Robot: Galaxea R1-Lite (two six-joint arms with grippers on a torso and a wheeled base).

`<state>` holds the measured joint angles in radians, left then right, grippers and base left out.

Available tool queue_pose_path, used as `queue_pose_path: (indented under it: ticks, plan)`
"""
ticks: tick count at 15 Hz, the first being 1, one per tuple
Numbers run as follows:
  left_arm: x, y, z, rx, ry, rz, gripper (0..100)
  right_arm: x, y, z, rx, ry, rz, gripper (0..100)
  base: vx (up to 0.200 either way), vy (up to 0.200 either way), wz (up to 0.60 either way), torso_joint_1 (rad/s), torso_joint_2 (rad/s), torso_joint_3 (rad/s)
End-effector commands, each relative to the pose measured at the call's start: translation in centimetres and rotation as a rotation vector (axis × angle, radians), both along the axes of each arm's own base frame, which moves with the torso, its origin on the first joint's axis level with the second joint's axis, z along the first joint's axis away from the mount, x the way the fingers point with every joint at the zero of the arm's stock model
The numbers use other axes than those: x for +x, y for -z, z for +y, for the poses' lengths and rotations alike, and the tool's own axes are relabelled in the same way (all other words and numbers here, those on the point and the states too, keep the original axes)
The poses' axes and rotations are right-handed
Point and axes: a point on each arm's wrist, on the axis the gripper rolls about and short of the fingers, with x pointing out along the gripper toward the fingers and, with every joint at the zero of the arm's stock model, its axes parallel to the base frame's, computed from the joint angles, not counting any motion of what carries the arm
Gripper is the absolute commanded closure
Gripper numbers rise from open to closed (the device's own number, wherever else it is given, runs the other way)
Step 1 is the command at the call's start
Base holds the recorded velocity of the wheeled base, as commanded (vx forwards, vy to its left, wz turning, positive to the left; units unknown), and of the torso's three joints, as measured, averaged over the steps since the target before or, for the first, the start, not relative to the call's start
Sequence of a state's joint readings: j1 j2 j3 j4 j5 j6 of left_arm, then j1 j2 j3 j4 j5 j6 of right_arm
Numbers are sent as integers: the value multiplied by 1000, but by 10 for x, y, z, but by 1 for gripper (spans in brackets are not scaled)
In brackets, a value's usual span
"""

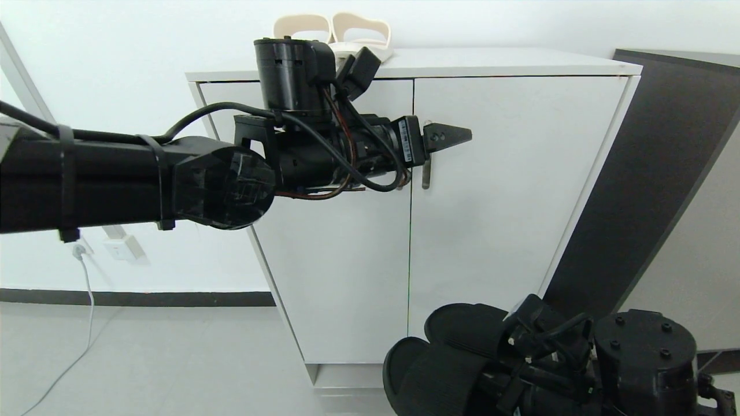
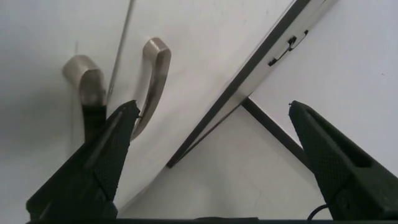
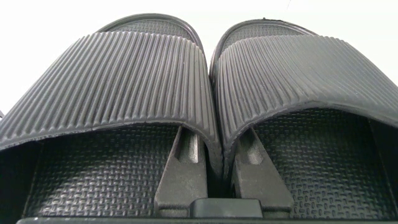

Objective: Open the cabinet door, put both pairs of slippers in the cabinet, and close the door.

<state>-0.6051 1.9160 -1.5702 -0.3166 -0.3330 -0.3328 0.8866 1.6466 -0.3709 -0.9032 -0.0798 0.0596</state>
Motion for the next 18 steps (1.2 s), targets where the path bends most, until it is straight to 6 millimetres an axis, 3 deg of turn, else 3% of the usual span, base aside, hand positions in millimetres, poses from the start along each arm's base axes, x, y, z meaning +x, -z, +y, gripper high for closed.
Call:
queue_pose_path:
  ticks: [1,6,7,11,15,18]
  plan:
    - [9,8,-8,7,1,10,0,0,1,0,-2,0,2,100,0,0,0,0,0,0]
    - [14,8,-20,-6,19,1,0,0,2,0,-6,0,5,100,0,0,0,0,0,0]
    - [13,7,-20,-7,20,0,100,-1,1,0,-4,-3,5,100,0,0,0,0,0,0]
    - [2,5,-11,-5,20,16,100,-5,4,-3,-2,-44,24,100,0,0,0,0,0,0]
    - [-33,1,-7,-2,68,15,100,-21,-2,-16,55,-220,59,100,0,0,0,0,0,0]
    - [-56,-5,0,-13,89,-2,100,-31,4,-25,9,-326,37,100,0,0,0,0,0,0]
